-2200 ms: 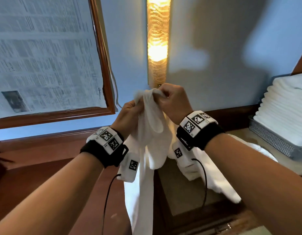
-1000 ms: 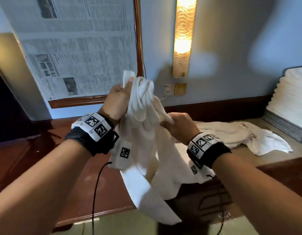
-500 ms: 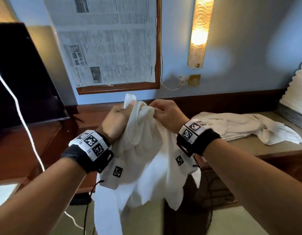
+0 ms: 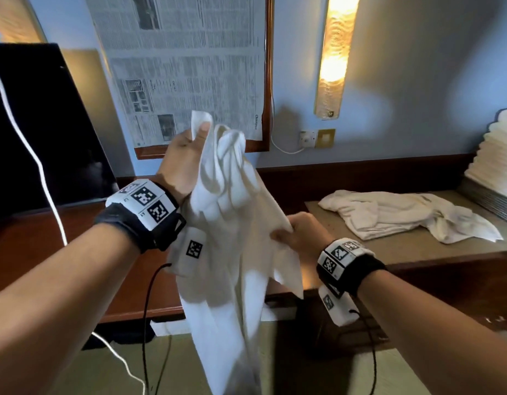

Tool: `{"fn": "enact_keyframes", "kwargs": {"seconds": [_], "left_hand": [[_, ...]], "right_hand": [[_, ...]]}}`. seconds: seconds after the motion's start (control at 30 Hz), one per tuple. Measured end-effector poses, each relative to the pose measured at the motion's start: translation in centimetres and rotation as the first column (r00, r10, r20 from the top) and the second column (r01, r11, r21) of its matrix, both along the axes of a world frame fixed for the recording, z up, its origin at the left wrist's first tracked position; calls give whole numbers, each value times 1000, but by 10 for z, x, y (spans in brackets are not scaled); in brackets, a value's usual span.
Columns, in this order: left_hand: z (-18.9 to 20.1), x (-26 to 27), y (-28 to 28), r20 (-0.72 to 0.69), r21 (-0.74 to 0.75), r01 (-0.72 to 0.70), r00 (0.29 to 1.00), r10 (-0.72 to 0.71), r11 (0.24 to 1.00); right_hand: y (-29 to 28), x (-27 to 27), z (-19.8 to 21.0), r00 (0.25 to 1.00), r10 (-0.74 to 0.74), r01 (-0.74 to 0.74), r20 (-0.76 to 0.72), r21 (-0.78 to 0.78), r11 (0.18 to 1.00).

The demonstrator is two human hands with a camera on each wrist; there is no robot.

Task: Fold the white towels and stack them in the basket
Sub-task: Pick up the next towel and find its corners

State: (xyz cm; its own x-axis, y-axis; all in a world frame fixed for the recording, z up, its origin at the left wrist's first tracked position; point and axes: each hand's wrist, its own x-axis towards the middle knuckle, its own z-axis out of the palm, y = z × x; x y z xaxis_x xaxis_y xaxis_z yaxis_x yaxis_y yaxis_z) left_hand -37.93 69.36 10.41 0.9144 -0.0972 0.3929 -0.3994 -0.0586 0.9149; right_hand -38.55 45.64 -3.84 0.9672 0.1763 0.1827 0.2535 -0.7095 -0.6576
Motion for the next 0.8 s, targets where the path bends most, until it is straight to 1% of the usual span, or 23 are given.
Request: {"fn": "enact_keyframes", "kwargs": {"seconds": [0.03, 0.1, 0.17, 0.2, 0.27, 0.3, 0.37, 0.47, 0.57, 0.6, 0.63, 0.67, 0.7, 0.73, 0.77, 0.8], "left_hand": [[3, -2, -2, 14, -29, 38, 999, -38, 999], [6, 0, 0, 57, -45, 37, 998, -35, 998], [6, 3, 3, 85, -59, 45, 996, -40, 997], [4, 3, 5, 89, -49, 32, 996, -27, 998], [0, 10, 11, 99, -31, -40, 994, 43, 999], [-2, 11, 12, 90, -43, -48, 995, 52, 998], [-4, 13, 13, 114, -44, -30, 993, 35, 999], [-5, 19, 20, 152, 23, -57, 987, 53, 998], [-1, 25, 31, 192, 120, -117, 977, 92, 986], [0, 24, 34, 192, 155, -119, 978, 88, 981], [3, 20, 34, 161, 190, -94, 985, 63, 977], [5, 16, 36, 97, 221, -28, 995, 7, 975], [9, 10, 36, 28, 255, 74, 996, -84, 964], [14, 5, 38, -37, 290, 200, 980, -197, 936], [20, 2, 41, -77, 345, 303, 952, -295, 888], [28, -1, 45, -83, 403, 356, 931, -354, 843]], "right_hand": [[-11, 0, -13, 998, -45, 44, -52, -21, 999], [-33, 0, -33, 983, -132, 135, -125, 18, 991], [-52, -6, -40, 964, -208, 234, -165, 151, 961], [-60, -9, -40, 954, -234, 275, -187, 232, 933], [-74, -13, -38, 934, -275, 345, -229, 371, 862], [-81, -13, -37, 927, -297, 368, -227, 409, 835], [-94, -9, -35, 913, -373, 407, -164, 423, 810], [-113, 0, -27, 862, -496, 492, -102, 401, 773], [-124, 7, -5, 807, -588, 538, -44, 464, 704], [-121, 11, 9, 793, -609, 534, -9, 490, 689], [-116, 14, 25, 788, -614, 512, 38, 512, 689], [-109, 18, 43, 796, -598, 471, 94, 525, 709], [-98, 21, 62, 818, -551, 403, 162, 522, 752], [-86, 24, 82, 847, -481, 317, 226, 510, 799], [-71, 26, 101, 874, -400, 226, 277, 496, 839], [-55, 26, 120, 893, -320, 136, 316, 488, 862]]}}
